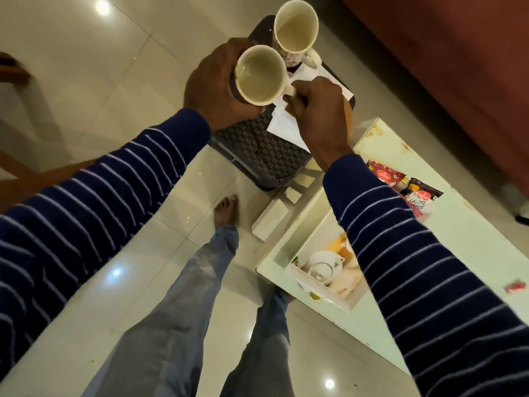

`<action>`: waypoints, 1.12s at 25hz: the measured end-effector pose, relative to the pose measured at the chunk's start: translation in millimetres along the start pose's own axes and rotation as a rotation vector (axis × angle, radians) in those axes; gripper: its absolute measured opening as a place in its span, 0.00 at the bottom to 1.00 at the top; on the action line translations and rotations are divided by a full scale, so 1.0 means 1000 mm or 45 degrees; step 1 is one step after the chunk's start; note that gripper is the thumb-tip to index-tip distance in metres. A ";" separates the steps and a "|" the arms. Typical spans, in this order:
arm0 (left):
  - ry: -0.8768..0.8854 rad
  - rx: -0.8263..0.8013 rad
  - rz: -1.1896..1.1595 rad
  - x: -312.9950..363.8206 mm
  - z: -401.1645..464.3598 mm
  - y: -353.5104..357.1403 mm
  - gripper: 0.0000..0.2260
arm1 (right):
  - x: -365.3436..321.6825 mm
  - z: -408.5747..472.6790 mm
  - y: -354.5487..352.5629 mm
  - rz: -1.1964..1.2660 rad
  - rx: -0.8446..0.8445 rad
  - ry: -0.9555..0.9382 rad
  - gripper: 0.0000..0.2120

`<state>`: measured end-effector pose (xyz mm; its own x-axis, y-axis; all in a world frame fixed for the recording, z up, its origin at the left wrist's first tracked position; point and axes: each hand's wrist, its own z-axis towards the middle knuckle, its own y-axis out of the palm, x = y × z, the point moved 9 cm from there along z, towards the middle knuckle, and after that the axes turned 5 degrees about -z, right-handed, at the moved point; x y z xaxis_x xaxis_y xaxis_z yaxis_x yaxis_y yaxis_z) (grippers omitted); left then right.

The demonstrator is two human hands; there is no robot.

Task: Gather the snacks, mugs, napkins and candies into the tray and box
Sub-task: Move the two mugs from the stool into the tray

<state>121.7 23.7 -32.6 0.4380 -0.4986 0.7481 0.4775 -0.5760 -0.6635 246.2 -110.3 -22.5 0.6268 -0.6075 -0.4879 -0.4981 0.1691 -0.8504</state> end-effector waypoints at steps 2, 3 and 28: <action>0.073 0.029 -0.040 0.019 -0.026 0.002 0.37 | 0.004 -0.032 -0.010 0.000 0.009 -0.030 0.10; 0.105 0.028 -0.058 0.028 -0.040 0.007 0.37 | 0.009 -0.051 -0.015 0.009 0.017 -0.027 0.09; -0.094 -0.687 -0.124 0.070 -0.326 0.261 0.40 | 0.232 -0.393 0.093 0.154 -0.271 0.689 0.10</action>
<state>28.5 -372.4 -148.5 0.4731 -0.3908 0.7896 0.0689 -0.8770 -0.4754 109.7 -540.7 -138.0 0.1913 -0.9125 -0.3615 -0.6910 0.1364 -0.7099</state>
